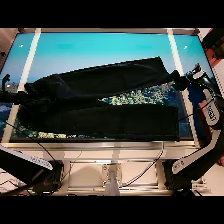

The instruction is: Fold the clothes and pants, and hang the long-sleeved shirts on hangers.

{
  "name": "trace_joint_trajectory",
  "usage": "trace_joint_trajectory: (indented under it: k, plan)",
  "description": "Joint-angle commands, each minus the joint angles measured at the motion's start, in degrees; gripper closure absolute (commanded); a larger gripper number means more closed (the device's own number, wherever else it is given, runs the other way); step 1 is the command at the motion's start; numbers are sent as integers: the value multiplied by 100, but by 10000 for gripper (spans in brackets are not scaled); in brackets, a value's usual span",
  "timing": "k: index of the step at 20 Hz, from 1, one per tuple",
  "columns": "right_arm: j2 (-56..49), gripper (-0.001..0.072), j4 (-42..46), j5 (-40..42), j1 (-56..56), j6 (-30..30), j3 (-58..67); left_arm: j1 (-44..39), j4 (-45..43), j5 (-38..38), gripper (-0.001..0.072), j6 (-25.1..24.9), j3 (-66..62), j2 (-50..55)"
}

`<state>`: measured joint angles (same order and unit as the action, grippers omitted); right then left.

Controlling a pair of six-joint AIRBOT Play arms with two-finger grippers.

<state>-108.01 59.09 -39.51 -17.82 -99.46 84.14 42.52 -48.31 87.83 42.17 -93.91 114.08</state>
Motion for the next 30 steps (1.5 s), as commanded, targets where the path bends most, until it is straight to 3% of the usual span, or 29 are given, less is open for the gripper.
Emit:
trace_joint_trajectory:
  k: [1,3,7,9,11,18,20,30]
  plan:
    - [-118,204,120,317,98,-168,33,-7,-4,-20,641,-2,0,0]
    - [-116,243,116,352,114,-168,37,-7,-4,-24,641,0,0,0]
    - [-116,526,105,433,120,-160,39,-7,-4,-24,641,0,0,0]
    - [-116,585,111,490,120,-140,39,-7,-4,-26,641,-2,0,7]
    - [-114,690,116,525,120,-70,52,-7,-4,-70,641,0,0,9]
    - [57,693,192,155,120,-7,74,-9,0,-79,641,55,0,2]
    - [278,694,396,-149,120,-11,72,-9,-2,-90,641,293,0,-17]
    - [1930,695,2481,-2352,208,-59,-74,-7,120,-492,641,304,-7,-140]
